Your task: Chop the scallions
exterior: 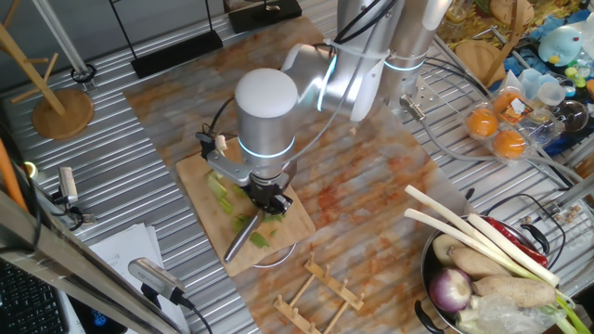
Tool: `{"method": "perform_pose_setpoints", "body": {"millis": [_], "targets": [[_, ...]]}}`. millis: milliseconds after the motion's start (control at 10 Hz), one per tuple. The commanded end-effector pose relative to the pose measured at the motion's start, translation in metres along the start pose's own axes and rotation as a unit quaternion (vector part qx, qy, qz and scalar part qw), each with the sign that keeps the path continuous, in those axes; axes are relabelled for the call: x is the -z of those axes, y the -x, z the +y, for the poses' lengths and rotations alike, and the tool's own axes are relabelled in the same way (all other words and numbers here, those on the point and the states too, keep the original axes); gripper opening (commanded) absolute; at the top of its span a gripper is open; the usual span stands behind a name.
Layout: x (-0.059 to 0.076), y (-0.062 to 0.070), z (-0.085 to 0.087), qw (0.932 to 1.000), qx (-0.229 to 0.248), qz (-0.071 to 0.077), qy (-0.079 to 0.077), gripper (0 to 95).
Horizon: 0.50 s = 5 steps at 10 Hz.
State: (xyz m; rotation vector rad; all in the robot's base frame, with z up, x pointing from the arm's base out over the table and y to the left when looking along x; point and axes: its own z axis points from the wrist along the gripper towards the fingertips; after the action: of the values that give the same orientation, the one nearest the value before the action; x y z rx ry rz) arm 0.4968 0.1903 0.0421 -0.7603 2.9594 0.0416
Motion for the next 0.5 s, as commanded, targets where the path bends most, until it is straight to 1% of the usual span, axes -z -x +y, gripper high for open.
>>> {"method": "perform_pose_setpoints", "body": {"millis": [100,200,300,500], "targets": [[-0.001,0.01,-0.003,1.0,-0.002,-0.003,0.003,0.0],[-0.004,0.017,-0.004,1.0,-0.004,-0.006,0.002,0.0],[-0.004,0.023,-0.006,1.0,-0.005,-0.005,0.001,0.0],[-0.002,0.031,-0.007,1.0,-0.006,-0.004,0.002,0.0]]}}
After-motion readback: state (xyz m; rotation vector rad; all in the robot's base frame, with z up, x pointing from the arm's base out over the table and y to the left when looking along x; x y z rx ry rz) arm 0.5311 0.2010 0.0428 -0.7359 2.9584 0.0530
